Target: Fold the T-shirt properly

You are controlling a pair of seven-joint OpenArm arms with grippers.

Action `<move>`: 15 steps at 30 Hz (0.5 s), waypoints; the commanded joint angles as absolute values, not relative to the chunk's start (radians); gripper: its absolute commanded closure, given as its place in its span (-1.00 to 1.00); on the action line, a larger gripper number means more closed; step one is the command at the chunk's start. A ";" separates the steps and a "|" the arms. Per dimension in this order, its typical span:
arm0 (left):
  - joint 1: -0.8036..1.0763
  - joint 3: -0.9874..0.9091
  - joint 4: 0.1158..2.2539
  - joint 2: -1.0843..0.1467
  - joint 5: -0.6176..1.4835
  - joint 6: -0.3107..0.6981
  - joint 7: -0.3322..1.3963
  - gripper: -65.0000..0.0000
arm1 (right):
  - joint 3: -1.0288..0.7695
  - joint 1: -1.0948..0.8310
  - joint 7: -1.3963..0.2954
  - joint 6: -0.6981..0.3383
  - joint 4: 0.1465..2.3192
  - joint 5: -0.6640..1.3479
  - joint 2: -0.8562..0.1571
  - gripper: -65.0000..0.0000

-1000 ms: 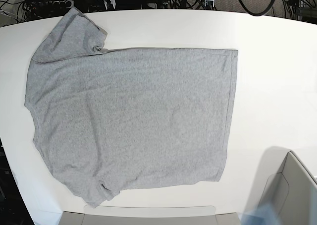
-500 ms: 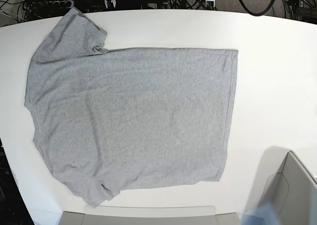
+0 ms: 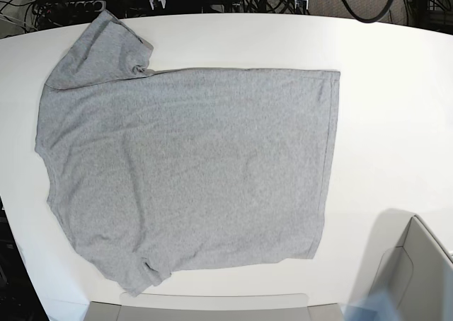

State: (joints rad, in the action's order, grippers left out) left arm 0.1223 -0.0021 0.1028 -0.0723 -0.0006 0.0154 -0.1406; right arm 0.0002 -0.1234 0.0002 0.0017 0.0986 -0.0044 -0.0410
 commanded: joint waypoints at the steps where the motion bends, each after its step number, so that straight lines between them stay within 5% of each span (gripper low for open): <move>1: 0.130 -0.004 0.104 -0.077 -0.002 0.010 -0.156 1.00 | 0.001 -0.130 0.005 -0.001 0.101 -0.007 -0.044 1.00; 15: 0.418 -0.005 0.483 -0.174 -0.002 0.010 -0.131 1.00 | 0.001 -0.409 0.005 -0.001 0.463 -0.007 -0.091 1.00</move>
